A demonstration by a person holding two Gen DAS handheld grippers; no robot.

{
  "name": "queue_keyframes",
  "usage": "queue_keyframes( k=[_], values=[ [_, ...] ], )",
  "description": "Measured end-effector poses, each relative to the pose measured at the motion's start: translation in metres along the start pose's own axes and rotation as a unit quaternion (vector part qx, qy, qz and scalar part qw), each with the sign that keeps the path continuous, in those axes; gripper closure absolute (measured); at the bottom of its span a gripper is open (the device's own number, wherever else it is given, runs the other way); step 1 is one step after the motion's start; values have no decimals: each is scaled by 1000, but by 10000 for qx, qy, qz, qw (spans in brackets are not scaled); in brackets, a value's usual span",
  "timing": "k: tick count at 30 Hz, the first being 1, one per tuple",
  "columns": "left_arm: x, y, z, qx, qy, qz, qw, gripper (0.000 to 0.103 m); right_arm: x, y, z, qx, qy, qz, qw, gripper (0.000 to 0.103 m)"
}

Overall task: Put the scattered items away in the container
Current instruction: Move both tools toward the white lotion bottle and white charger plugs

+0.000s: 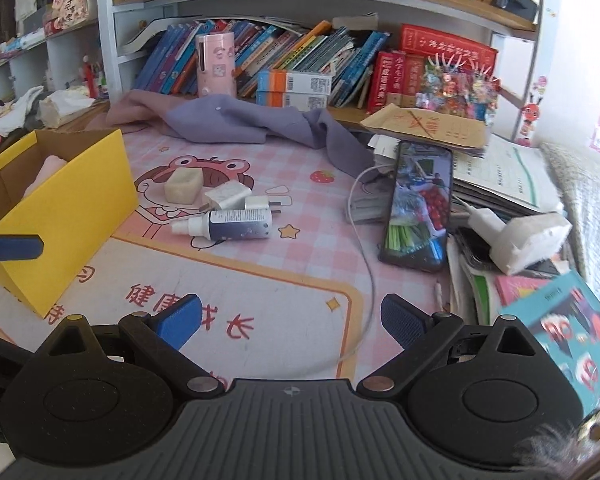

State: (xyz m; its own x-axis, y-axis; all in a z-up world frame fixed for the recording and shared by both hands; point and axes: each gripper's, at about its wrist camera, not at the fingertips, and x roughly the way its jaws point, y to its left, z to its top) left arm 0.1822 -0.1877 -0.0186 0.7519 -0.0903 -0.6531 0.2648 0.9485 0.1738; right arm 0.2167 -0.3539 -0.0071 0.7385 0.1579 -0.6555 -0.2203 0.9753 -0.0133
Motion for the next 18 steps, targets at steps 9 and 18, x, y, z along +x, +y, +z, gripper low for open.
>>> queue_keyframes(
  k=[9, 18],
  values=[
    [33, 0, 15, -107, 282, 269, 9992, 7, 38, -17, 23, 53, 135, 444, 9989, 8],
    [63, -3, 37, 55, 160, 346, 9993, 7, 68, -26, 47, 155, 146, 675, 9975, 8]
  ],
)
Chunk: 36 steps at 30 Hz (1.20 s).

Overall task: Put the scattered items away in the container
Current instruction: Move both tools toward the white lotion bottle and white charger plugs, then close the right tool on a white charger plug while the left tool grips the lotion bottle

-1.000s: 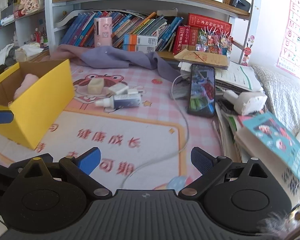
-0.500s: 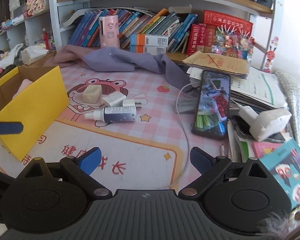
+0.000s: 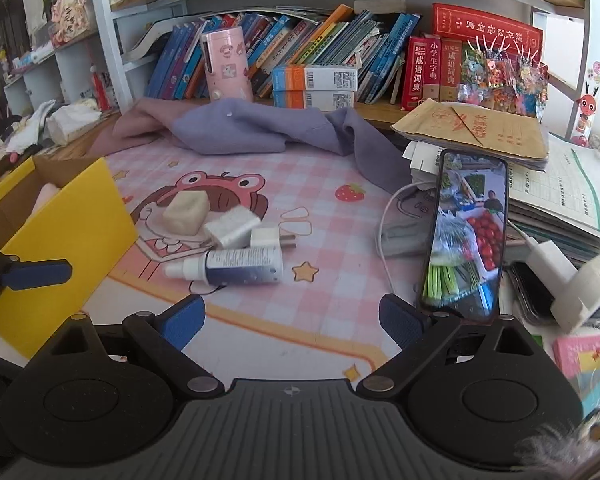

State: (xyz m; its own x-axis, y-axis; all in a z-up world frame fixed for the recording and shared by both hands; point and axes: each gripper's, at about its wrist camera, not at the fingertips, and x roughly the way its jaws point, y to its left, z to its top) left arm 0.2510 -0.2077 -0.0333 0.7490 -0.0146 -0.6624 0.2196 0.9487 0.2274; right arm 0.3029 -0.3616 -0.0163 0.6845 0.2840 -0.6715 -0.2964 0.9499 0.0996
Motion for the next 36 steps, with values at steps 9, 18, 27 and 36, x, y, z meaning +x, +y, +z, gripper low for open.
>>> queue_keyframes(
  k=[9, 18, 27, 36],
  values=[
    [37, -5, 17, 129, 15, -97, 9999, 7, 26, -9, 22, -117, 14, 125, 9999, 9],
    [80, 2, 33, -140, 108, -189, 9997, 8, 56, -14, 41, -186, 168, 173, 9995, 9],
    [116, 10, 32, -500, 489, -399, 9968, 25, 84, -16, 61, -154, 365, 321, 9987, 11],
    [100, 8, 28, -463, 673, -781, 9936, 38, 117, -4, 70, -410, 711, 509, 9953, 14]
  ],
)
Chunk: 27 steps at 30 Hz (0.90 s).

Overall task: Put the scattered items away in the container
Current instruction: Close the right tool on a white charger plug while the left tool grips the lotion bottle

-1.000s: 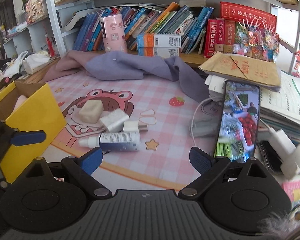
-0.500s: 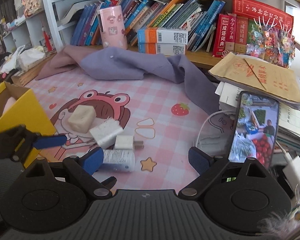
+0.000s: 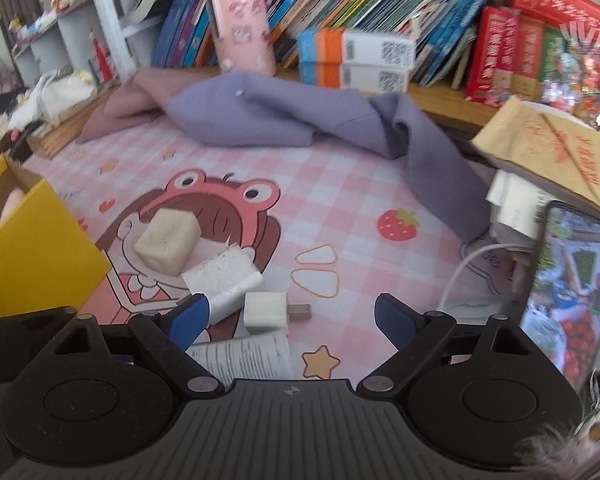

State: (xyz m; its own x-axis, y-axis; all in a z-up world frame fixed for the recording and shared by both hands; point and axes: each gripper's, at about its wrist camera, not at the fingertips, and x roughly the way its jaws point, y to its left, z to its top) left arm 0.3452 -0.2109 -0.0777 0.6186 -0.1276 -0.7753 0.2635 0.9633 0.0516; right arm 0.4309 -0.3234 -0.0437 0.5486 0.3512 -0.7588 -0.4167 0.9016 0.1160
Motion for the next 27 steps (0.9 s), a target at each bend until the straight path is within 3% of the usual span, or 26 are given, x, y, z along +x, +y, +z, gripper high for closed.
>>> queue_keyframes(
  k=[5, 8, 16, 20, 27],
  values=[
    [13, -2, 5, 225, 22, 72, 9997, 39, 24, -1, 4, -169, 316, 18, 9994, 25],
    [23, -4, 6, 323, 95, -14, 9994, 48, 35, -2, 6, -293, 485, 33, 9984, 33],
    [30, -8, 7, 276, 77, -172, 9994, 60, 48, 1, 3, -443, 688, 54, 9966, 48],
    [31, -9, 8, 252, 90, -302, 9992, 67, 48, 3, 3, -586, 630, 36, 9963, 62],
    [19, -12, -3, 248, 214, -365, 9988, 71, 33, -2, 0, -335, 503, 33, 9982, 63]
  ],
)
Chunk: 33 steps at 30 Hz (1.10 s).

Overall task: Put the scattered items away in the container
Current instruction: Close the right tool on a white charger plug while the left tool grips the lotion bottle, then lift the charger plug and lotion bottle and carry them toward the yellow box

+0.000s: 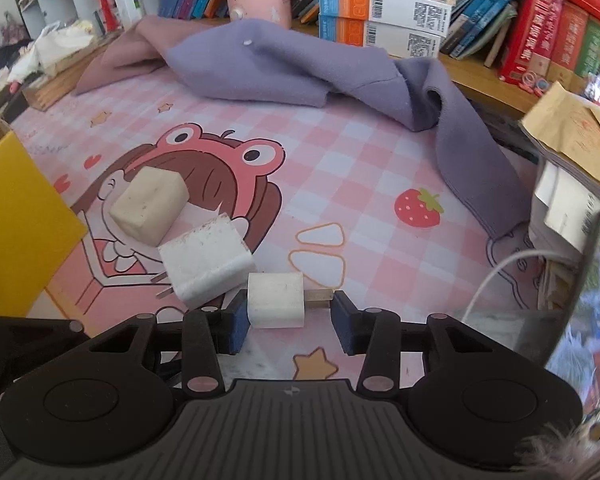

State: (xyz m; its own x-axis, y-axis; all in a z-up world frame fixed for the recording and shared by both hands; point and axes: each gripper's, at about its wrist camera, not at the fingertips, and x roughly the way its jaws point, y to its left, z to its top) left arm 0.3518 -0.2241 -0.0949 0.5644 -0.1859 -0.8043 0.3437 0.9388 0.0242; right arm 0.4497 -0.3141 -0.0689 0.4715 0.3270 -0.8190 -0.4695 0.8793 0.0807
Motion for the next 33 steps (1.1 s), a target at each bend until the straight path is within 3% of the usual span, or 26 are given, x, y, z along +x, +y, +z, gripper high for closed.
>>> queue_keyframes(
  k=[8, 17, 33],
  values=[
    [-18, 0, -14, -147, 92, 15, 9998, 71, -15, 1, -21, 184, -10, -1, 9998, 62],
    [-36, 10, -25, -639, 125, 74, 9979, 71, -43, 3, -41, 363, -148, 90, 9992, 62],
    [-123, 9, -47, -951, -417, 83, 9946, 71, -123, 40, -91, 119, -584, 292, 9978, 62]
  ],
)
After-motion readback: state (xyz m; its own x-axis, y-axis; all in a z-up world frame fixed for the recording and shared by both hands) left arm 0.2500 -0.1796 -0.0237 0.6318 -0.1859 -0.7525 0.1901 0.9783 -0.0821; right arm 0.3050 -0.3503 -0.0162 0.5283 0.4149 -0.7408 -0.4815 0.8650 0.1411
